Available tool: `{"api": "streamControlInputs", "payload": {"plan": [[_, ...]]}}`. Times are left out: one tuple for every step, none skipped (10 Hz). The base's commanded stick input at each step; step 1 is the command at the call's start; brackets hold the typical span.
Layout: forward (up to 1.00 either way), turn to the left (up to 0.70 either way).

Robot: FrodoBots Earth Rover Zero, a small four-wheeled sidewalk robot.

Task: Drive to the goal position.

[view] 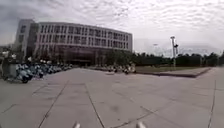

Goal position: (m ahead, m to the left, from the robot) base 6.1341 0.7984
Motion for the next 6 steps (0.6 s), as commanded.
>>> {"api": "streamControlInputs", "payload": {"plan": [[0.7, 0.08], [0.7, 0.02], [0.7, 0.0], [0.7, 0.0], [0.7, 0.0], [0.7, 0.0]]}}
